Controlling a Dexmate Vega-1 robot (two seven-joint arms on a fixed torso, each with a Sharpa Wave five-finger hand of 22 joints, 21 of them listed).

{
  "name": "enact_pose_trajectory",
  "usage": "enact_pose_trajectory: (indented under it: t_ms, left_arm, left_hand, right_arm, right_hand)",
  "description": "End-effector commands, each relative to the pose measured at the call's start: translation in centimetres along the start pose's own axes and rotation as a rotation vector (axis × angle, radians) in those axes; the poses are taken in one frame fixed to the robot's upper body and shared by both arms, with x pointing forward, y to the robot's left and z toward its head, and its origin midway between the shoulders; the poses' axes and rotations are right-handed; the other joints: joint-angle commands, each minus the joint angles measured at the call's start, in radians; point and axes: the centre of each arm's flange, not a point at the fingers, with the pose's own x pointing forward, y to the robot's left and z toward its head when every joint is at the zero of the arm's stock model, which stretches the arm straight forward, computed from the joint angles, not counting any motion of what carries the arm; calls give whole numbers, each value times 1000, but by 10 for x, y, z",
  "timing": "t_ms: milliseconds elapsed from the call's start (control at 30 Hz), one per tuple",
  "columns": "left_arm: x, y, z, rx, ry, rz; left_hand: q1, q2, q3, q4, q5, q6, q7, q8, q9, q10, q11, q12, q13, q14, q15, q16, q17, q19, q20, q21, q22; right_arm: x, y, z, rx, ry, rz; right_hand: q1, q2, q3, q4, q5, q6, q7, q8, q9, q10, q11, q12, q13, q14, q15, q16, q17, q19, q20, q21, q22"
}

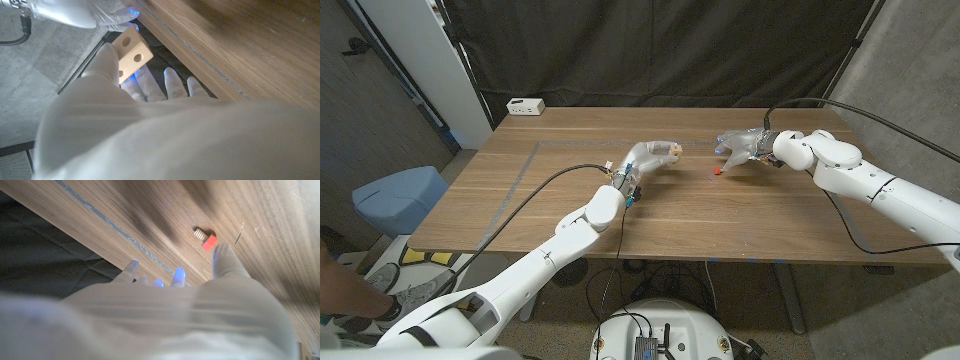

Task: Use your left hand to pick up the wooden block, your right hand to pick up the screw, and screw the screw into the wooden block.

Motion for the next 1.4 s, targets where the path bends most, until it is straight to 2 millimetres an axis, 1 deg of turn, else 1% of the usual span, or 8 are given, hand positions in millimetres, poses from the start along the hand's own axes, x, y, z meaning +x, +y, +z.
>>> enact_pose_trajectory:
  t_ms: [33, 633, 933, 1400]
  left_arm:
    - [-5, -13, 3, -13, -15, 0]
    - [-7, -22, 5, -20, -29, 9]
    - [-5, -25, 6, -15, -33, 3]
    - [-5, -30, 8, -21, -45, -14]
  left_hand:
    - [1, 10, -5, 1, 9, 11, -3, 3, 2, 6, 0, -2, 3, 5, -112, 6, 3, 2, -6, 8, 4]
    - [0, 13, -8, 1, 9, 16, -3, 4, 2, 9, 0, -4, 5, 7, -114, 7, 3, 2, -8, 9, 5]
    - [1, 15, -8, 1, 9, 23, -2, 6, 3, 11, 0, -5, 6, 8, -114, 8, 4, 2, -8, 9, 5]
    - [1, 17, -10, 0, 10, 29, -3, 7, 3, 13, 0, -7, 7, 9, -115, 9, 4, 0, -6, 9, 5]
  right_arm:
    - [1, 0, 5, -13, -4, 16]
    - [7, 2, 14, -9, -23, 30]
    - [11, 3, 16, -6, -33, 35]
    - [16, 3, 13, -27, -44, 39]
  right_hand:
    - [14, -5, 9, 2, 4, -6, -1, 1, 5, -9, -1, 3, 1, -8, 3, 2, 4, 0, 3, -3, 1]
    - [24, -10, 13, 4, 5, -6, -1, 3, 6, -11, 1, 4, 1, -8, 6, 3, 5, 3, 3, -1, 1]
    - [27, -12, 14, 5, 5, 0, -1, 6, 7, -14, 2, 5, 1, -9, 6, 3, 5, 4, 6, -1, 1]
    - [39, -14, 20, 5, 5, 20, 0, 16, 10, -10, -4, 7, 1, -5, 3, 6, 6, 10, 6, 1, 1]
